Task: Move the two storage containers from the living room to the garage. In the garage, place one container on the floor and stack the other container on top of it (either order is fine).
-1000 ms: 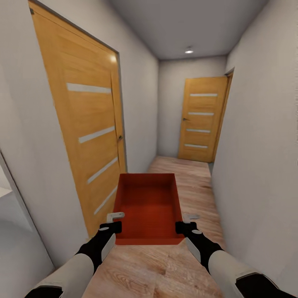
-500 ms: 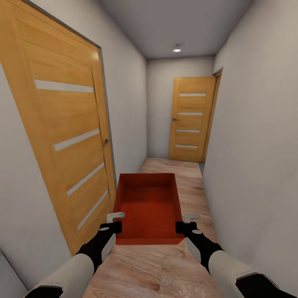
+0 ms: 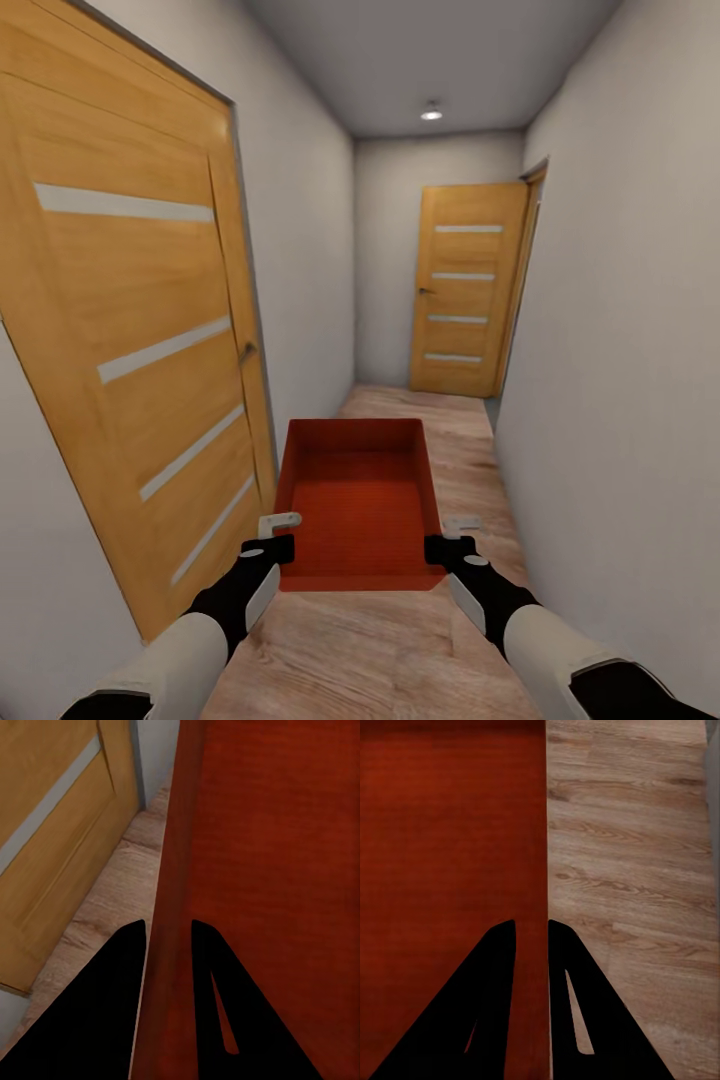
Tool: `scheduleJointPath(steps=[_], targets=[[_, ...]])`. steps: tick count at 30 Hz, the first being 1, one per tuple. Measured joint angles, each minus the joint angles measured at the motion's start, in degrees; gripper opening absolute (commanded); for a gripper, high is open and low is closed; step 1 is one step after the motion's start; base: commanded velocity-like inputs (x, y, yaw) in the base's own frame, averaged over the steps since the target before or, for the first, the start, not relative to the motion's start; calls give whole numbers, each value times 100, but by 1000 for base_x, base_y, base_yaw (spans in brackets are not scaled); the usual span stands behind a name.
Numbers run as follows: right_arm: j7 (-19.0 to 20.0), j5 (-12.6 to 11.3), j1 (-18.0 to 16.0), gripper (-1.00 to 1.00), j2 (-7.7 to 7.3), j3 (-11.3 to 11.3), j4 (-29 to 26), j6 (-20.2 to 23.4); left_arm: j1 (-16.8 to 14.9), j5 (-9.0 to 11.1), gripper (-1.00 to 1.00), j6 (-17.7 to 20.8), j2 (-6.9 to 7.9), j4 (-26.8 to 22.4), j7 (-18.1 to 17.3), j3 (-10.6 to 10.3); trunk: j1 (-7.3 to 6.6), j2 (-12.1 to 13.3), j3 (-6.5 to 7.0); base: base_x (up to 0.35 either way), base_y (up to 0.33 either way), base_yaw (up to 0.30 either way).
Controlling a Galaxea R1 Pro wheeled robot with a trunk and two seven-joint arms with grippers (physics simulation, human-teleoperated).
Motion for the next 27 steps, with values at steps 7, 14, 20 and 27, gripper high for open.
scheduleJointPath(steps=[7, 14, 20, 27], targets=[[-13, 2, 0, -100, 9, -1, 1, -2, 0, -1, -100, 0, 8, 0, -11, 3, 0, 0, 0, 322, 74, 0], [-16, 2, 0, -100, 12, -2, 1, -2, 0, -1, -100, 3, 11, -2, -15, 3, 0, 0, 0, 322, 81, 0], [-16, 3, 0, -100, 12, -3, 1, -6, 0, 0, -100, -1, 11, -4, -14, 1, 0, 0, 0, 322, 81, -1], [-15, 4, 0, -100, 13, -9, 1, 5, 0, -1, -100, 25, 11, -12, -13, -2, 0, 0, 0, 322, 81, -153]])
